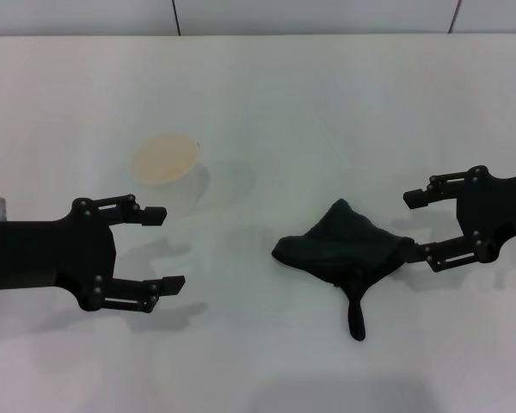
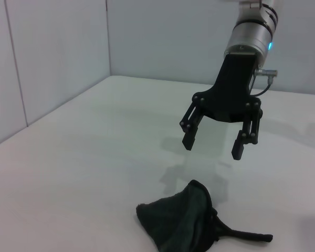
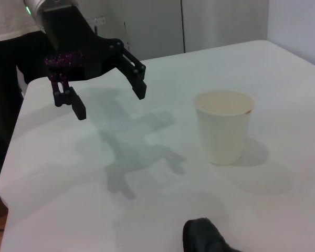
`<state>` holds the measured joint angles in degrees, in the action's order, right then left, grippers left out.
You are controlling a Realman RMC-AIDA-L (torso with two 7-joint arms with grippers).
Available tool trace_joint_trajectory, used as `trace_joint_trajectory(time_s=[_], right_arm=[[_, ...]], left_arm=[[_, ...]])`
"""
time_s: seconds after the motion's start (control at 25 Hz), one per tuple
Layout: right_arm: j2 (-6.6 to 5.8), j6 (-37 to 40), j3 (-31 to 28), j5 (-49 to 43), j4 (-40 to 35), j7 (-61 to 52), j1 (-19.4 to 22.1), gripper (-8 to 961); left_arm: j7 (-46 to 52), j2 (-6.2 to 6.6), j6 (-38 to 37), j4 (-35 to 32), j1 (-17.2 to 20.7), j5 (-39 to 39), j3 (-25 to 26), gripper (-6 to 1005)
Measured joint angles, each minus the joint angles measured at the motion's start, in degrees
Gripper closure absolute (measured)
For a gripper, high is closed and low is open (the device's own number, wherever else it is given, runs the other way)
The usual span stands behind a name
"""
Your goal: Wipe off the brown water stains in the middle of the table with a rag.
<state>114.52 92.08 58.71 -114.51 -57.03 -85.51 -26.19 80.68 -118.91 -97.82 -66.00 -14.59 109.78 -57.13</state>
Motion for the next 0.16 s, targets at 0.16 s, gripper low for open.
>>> trace_joint_trajectory(time_s=[0.16], right_arm=[[0.00,0.03,0.00,-0.06,0.00,0.00,0.00,176]], left_arm=[[-0.08,0.00,0.00,0.02,0.00,0.01,0.00,107]])
